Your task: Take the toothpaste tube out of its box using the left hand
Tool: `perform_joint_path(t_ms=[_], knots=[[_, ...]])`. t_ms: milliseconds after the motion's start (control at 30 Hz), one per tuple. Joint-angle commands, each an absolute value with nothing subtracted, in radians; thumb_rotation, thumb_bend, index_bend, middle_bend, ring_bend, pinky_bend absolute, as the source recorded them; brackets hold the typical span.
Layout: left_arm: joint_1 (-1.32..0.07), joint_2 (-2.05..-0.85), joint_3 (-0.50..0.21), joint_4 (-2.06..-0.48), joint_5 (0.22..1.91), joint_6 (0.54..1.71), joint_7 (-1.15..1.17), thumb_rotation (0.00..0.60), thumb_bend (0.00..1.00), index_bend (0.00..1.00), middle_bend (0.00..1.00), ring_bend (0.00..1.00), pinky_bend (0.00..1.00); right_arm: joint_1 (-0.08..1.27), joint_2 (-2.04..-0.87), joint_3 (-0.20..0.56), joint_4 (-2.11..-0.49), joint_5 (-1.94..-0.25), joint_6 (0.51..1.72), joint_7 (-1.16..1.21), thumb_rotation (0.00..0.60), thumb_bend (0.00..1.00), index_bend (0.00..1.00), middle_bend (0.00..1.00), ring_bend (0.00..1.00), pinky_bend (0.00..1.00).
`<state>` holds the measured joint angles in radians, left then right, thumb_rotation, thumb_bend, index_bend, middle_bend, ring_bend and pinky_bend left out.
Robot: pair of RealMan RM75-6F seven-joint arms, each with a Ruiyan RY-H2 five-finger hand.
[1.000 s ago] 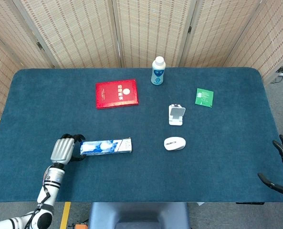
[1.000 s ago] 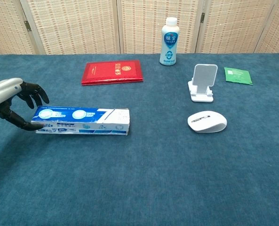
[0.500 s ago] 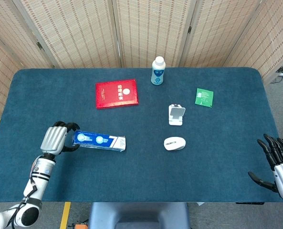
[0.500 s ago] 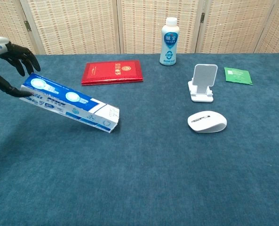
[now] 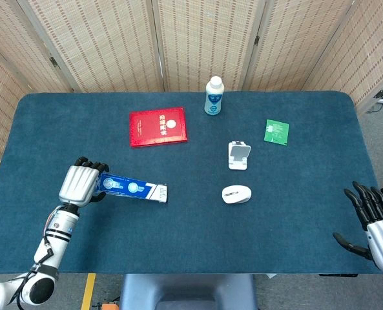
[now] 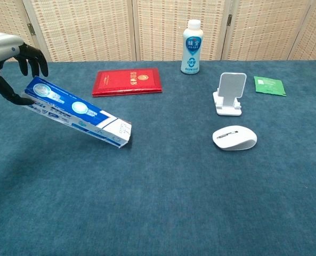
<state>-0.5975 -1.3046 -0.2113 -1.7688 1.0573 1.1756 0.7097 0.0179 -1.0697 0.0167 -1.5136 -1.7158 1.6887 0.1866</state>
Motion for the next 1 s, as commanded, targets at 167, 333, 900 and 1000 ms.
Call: perform_joint_path(t_ms=[167, 333, 900, 1000], knots=[[-0.626, -1.313, -0.121, -1.721, 1.172, 1.253, 0.892, 0.6, 0.26, 0.39, 0.57, 0.4, 0.24, 0.018, -1.072, 0.016, -1.512, -1.718, 1.69, 0.183, 0.6, 0.23, 0.0, 0.0, 0.0, 0.0], [-0.631, -1.278, -0.112, -1.737, 1.208, 1.269, 0.948, 0.6, 0.26, 0.39, 0.57, 0.4, 0.23, 0.021, -1.073, 0.013, -1.518, -1.721, 1.682, 0.17, 0.6, 0.23, 0.0, 0.0, 0.0, 0.0], [-0.683, -1.125, -0.1, -1.779, 1.386, 1.27, 1.155, 0.6, 0.26, 0.39, 0.57, 0.4, 0.22, 0.02, -1.072, 0.011, -1.521, -1.723, 1.686, 0.168, 0.6, 0.23, 0.0, 0.0, 0.0, 0.0], [-0.69, -1.106, -0.089, -1.764, 1.435, 1.258, 1.157, 0.6, 0.25, 0.39, 0.57, 0.4, 0.21, 0.019, -1.072, 0.009, -1.519, -1.725, 1.689, 0.168, 0.6, 0.23, 0.0, 0.0, 0.0, 0.0]])
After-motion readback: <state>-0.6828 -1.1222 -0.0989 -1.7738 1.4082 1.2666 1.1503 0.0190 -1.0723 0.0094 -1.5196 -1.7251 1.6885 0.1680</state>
